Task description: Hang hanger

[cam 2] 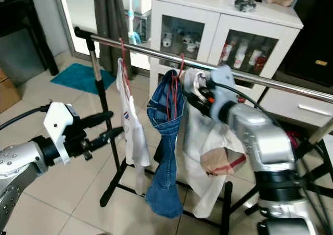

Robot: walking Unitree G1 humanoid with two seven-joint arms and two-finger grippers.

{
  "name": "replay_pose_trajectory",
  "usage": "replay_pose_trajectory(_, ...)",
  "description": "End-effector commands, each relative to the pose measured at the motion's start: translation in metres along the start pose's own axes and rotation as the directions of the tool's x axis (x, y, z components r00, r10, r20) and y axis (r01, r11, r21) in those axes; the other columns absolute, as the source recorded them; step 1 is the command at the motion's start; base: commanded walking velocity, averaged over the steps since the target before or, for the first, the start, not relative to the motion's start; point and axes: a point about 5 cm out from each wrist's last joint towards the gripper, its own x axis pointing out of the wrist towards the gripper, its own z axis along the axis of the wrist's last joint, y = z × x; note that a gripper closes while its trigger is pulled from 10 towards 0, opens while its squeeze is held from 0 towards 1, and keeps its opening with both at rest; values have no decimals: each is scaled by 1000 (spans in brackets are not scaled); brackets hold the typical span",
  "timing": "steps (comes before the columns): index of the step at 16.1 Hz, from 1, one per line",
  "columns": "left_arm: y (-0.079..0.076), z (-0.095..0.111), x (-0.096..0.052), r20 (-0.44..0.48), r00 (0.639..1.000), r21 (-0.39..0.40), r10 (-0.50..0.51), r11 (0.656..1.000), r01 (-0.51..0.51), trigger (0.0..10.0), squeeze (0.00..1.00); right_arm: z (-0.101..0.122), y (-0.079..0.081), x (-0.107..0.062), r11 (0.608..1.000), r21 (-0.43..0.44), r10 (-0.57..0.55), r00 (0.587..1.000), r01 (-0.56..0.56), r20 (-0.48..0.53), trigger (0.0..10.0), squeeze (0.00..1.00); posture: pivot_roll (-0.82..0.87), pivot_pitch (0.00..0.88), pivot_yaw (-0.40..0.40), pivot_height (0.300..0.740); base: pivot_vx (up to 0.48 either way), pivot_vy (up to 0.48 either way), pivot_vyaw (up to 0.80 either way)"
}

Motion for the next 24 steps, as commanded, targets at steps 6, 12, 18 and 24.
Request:
replay_pose_trajectory(6,-12,2,3,-33,995,13,-92,996,93,10000,0,2,-43,2,958,12,-286,956,288,-69,10000,1000,27,0,-58,740,0,0,0)
replay_pose_trajectory(12,-16,-2,1,-54,992,2,-112,994,112,10000,0,-6,-57,12,937,56,-338,936,344,-96,10000,867,28,0,-60,740,0,0,0)
replay_pose_trajectory(18,-18,0,3,-57,990,2,-128,992,129,10000,0,-15,-70,27,921,192,-323,940,338,-107,5059,0,33,0,-59,740,0,0,0)
replay_pose_trajectory(24,-18,1,4,-59,989,3,-135,991,136,10000,0,-17,-78,35,927,192,-303,945,323,-125,0,0,34,0,-68,740,0,0,0)
